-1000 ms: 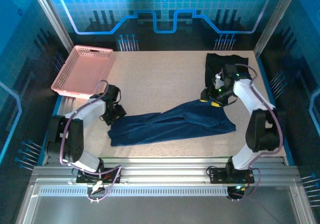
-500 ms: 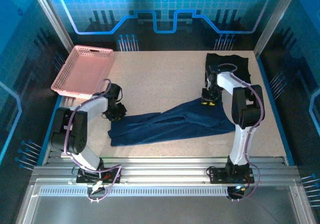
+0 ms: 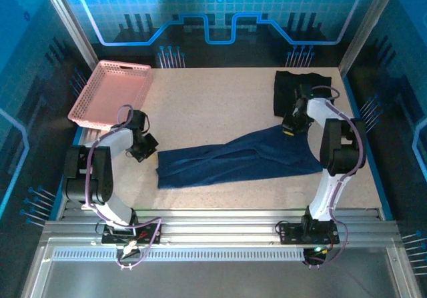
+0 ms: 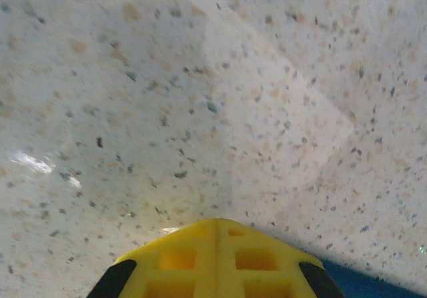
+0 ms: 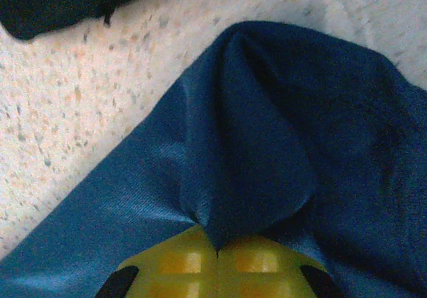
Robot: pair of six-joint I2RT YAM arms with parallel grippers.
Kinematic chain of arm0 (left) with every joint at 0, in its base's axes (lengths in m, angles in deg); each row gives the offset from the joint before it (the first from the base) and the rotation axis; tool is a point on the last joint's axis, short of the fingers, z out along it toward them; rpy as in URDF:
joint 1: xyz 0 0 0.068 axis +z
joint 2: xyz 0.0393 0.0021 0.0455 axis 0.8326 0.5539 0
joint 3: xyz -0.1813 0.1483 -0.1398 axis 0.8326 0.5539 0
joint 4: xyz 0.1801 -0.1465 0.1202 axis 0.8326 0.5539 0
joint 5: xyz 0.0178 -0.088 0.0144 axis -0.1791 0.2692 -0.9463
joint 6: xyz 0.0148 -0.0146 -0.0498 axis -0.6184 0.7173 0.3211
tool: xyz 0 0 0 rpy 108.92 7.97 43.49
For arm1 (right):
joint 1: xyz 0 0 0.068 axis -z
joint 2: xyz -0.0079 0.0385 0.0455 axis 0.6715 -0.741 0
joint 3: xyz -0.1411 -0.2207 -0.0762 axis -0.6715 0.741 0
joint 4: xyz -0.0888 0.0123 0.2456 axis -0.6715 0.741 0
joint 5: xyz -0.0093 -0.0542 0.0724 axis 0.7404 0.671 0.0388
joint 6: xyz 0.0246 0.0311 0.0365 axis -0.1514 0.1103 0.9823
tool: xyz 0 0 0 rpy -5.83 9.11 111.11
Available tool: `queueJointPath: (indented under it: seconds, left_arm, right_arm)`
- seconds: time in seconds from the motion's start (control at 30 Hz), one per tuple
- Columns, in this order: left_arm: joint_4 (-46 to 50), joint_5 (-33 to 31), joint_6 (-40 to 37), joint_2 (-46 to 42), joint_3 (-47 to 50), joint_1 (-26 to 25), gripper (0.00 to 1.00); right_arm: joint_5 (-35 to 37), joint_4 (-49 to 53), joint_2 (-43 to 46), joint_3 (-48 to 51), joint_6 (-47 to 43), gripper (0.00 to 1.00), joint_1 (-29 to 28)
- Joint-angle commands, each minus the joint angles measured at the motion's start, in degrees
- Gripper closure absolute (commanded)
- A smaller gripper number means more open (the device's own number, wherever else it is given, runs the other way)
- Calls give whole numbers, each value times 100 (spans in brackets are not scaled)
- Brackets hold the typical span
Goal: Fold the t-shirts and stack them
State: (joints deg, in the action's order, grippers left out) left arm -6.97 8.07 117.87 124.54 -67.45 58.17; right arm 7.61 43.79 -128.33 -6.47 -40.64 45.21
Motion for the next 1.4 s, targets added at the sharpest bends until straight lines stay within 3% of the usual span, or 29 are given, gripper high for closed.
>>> queueJointPath:
  seconds: [0.0,0.13,0.23,0.4,0.57,0.8,1.03,1.3,1.37]
  left_arm:
    - [-315,540,-10,-27,-135,-19,86]
    - [-99,619,-142,146,-362,-198,56]
    - [100,610,-390,302,-553,-443,49]
    - [525,417,-463,706,-798,-740,50]
    - [586,572,-431,1191,-956,-933,58]
    - [653,407,-519,1311,-1161,-884,99]
    - [649,-133,-233,590,-1102,-276,100]
    - [678,-290,-165,613,-1150,-145,99]
    - [567,-112,-160,556,-1189,-145,79]
  right_arm:
    - [-442,-137,-65,11,155,99,41]
    - [-500,-178,-111,97,182,98,1]
    - [-495,-177,-130,132,149,98,-4]
    - [-495,-164,-139,117,129,98,-13]
    - [-470,-110,-140,75,76,98,-13]
    - [-398,-43,-157,11,14,99,4]
    - [-428,-133,-246,-67,183,100,201]
    - [-694,-273,-477,-172,462,100,313]
    - [-812,-332,-452,-178,480,95,307]
